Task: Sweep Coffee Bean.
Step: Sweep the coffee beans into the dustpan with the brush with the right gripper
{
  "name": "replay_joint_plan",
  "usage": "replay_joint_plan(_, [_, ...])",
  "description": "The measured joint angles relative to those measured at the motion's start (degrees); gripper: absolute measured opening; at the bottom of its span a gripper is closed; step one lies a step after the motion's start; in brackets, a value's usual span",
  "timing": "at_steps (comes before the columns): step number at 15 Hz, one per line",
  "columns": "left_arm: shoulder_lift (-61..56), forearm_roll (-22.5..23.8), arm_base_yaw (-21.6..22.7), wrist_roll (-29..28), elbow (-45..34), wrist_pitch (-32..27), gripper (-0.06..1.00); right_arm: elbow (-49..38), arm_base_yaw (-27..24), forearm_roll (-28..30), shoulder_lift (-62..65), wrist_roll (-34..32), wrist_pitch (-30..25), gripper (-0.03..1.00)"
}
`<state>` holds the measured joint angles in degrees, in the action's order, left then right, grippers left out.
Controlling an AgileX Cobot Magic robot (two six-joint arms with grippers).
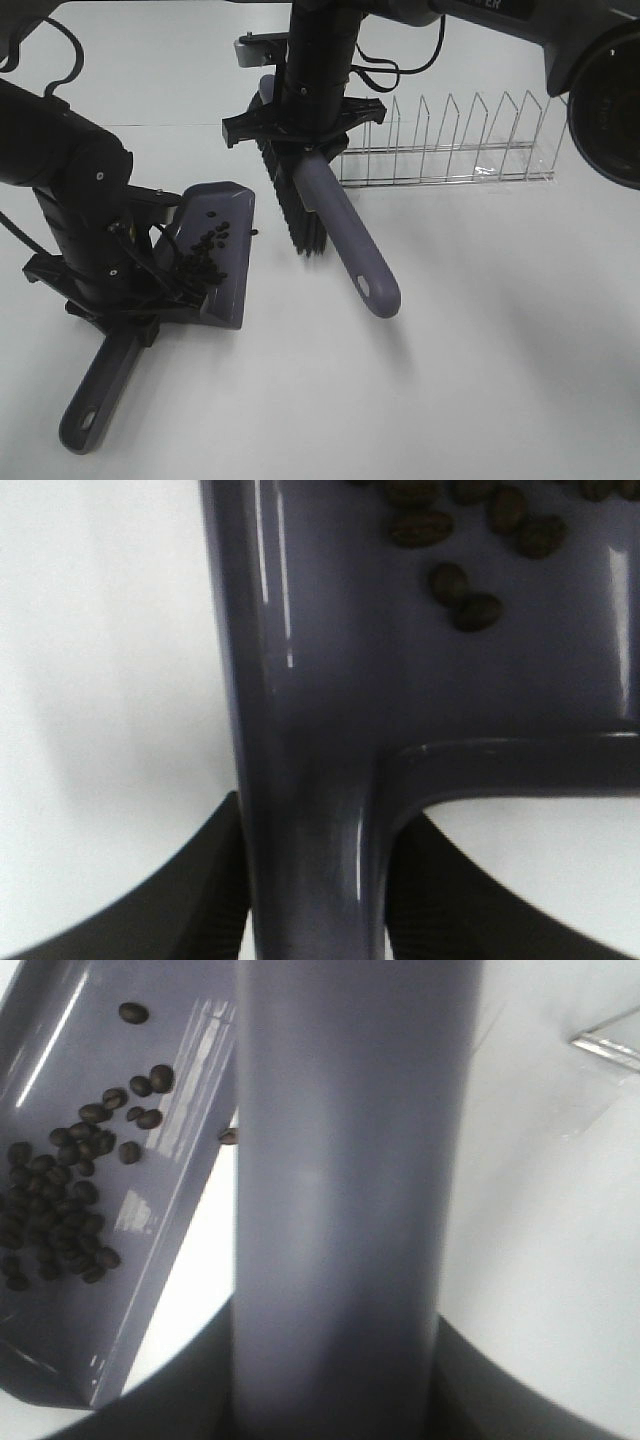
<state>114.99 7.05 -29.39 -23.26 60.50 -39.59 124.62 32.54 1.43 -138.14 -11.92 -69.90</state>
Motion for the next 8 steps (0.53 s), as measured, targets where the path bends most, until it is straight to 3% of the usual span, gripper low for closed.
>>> replay_joint_plan(3, [0.0, 0.0, 0.0, 0.1, 0.0, 0.1, 0.33, 0.0, 0.0, 2.6, 0.4, 0.2, -0.1, 0.32])
replay_joint_plan(8, [0.0, 0.0, 0.0, 0.1, 0.0, 0.0, 0.33, -3.6, 0.0, 12.4, 1.6, 0.6, -0.1, 0.32])
